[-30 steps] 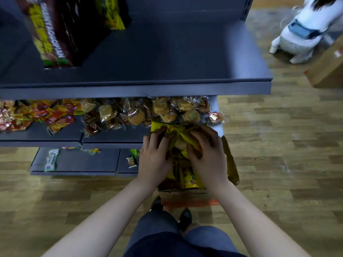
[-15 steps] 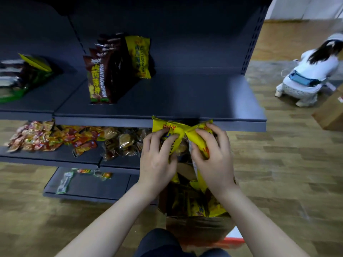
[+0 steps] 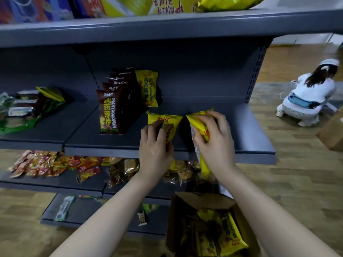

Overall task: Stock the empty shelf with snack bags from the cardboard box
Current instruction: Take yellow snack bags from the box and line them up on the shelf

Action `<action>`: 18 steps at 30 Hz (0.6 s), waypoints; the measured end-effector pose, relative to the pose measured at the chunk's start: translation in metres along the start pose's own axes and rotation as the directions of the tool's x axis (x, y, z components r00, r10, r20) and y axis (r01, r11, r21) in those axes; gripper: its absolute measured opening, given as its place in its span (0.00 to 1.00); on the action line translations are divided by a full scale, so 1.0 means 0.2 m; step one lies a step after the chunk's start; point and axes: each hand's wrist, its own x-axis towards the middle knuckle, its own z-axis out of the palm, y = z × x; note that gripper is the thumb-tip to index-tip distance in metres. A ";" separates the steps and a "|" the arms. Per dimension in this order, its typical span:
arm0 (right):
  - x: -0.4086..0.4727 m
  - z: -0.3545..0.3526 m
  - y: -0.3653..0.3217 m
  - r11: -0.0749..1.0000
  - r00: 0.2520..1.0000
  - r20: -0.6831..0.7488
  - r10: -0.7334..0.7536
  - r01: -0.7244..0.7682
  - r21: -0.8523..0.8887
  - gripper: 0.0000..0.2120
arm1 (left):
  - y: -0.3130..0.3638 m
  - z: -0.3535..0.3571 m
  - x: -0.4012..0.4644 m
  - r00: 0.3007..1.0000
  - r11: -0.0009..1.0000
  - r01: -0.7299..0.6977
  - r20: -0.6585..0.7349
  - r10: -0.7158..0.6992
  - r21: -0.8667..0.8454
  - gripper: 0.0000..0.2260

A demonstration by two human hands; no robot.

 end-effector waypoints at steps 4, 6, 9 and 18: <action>0.13 0.11 0.00 1.000 1.000 -0.016 -0.010 0.010 -0.011 0.20 | -0.13 0.08 0.12 1.000 1.000 0.018 -0.010 -0.018 -0.020 0.17; 0.21 0.18 -0.01 1.000 1.000 -0.030 0.003 -0.003 0.014 0.20 | -0.20 0.12 0.20 0.997 0.996 0.071 -0.020 -0.072 -0.056 0.18; 0.31 0.28 -0.03 0.999 0.999 -0.039 0.030 -0.028 0.034 0.20 | -0.28 0.17 0.30 0.981 0.975 0.188 -0.035 -0.193 -0.120 0.19; 0.59 0.55 -0.03 0.998 0.996 -0.052 0.067 -0.068 -0.011 0.19 | -0.52 0.33 0.61 0.970 0.964 0.243 0.010 -0.243 -0.111 0.16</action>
